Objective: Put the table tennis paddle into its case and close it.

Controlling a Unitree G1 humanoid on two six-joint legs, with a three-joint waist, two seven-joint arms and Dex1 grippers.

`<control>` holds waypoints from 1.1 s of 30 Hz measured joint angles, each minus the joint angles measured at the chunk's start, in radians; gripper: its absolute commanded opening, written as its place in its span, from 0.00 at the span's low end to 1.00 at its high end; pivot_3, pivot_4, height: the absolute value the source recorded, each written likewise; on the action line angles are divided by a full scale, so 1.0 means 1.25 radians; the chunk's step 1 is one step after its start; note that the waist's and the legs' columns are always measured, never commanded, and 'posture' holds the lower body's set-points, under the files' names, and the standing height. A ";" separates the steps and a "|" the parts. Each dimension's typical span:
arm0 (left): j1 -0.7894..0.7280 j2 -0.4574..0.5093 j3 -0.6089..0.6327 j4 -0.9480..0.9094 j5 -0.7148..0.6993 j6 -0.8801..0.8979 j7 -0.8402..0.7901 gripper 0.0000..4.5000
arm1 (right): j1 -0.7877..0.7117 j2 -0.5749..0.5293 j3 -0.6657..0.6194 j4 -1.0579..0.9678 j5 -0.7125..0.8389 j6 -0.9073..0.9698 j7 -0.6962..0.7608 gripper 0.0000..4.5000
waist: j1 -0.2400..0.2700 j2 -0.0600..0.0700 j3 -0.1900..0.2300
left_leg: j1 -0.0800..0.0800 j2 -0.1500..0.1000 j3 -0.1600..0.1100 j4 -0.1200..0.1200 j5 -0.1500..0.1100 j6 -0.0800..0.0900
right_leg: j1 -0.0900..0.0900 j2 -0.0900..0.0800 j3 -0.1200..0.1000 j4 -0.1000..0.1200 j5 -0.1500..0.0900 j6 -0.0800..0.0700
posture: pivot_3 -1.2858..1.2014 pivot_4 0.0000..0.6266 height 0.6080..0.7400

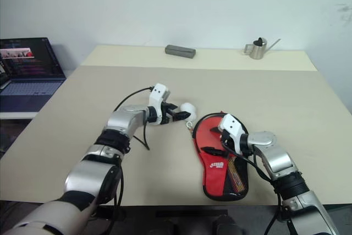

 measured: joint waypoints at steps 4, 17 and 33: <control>-0.014 -0.017 0.000 0.032 0.004 -0.005 -0.002 0.98 | 0.001 0.001 0.000 -0.002 0.000 0.001 -0.002 1.00 | 0.000 0.000 0.000 | 0.000 0.000 0.000 0.000 0.000 0.000 | 0.000 0.000 0.000 0.000 0.000 0.000 | 0.52 0.24 1.00; -0.019 -0.054 -0.001 0.057 0.008 -0.007 -0.040 0.46 | 0.007 0.013 -0.003 -0.014 -0.001 0.027 -0.032 1.00 | -0.002 0.000 0.000 | 0.000 0.000 0.000 0.000 0.000 0.000 | 0.000 0.000 0.000 0.000 0.000 0.000 | 0.52 0.24 1.00; -0.019 -0.065 -0.001 0.057 0.011 -0.036 -0.052 0.03 | 0.034 0.014 -0.025 -0.056 0.001 0.062 -0.063 1.00 | 0.000 0.000 0.000 | 0.000 0.000 0.000 0.000 0.000 0.000 | 0.000 0.000 0.000 0.000 0.000 0.000 | 0.52 0.24 1.00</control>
